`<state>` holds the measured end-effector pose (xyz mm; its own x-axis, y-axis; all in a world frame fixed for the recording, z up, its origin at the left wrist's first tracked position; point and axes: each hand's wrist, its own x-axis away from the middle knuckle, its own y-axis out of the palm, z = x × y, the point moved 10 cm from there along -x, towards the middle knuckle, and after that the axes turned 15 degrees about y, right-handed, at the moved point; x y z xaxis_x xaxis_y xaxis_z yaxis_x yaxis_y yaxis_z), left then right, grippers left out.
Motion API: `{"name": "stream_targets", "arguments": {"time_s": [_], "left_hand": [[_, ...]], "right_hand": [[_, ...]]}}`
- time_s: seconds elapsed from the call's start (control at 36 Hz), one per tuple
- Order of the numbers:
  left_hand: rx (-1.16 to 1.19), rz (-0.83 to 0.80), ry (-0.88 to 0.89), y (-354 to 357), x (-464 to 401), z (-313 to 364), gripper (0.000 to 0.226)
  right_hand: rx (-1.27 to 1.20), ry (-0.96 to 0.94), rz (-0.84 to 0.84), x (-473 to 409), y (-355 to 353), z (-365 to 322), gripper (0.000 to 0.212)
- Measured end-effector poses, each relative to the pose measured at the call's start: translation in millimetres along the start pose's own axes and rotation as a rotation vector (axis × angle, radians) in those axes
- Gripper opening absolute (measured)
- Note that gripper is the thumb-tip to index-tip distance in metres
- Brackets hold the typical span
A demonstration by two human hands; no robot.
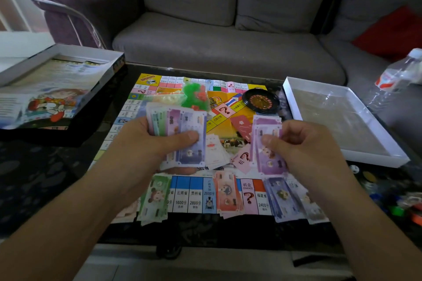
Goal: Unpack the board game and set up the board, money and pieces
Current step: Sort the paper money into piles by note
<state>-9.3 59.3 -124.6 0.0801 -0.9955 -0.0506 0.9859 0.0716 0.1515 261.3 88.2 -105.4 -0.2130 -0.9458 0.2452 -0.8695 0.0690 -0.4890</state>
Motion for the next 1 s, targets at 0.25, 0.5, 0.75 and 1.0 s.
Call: {"name": "stream_targets", "arguments": {"time_s": [0.25, 0.5, 0.75, 1.0], "left_hand": [[0.012, 0.012, 0.02, -4.6, 0.5, 8.3, 0.035], [0.016, -0.002, 0.009, 2.9, 1.8, 3.9, 0.033], [0.018, -0.028, -0.006, 12.4, 4.5, -5.2, 0.038], [-0.018, -0.178, -0.039, 38.6, 14.5, -18.1, 0.031]], "right_hand": [[0.401, 0.155, -0.062, -14.9, 13.3, 31.2, 0.018], [0.66, 0.174, -0.127, -0.8, 55.8, 59.0, 0.048], [0.725, 0.081, -0.037, 9.9, 52.2, 37.6, 0.025], [-0.214, 0.02, -0.478, 27.3, 78.2, 1.7, 0.028]]}}
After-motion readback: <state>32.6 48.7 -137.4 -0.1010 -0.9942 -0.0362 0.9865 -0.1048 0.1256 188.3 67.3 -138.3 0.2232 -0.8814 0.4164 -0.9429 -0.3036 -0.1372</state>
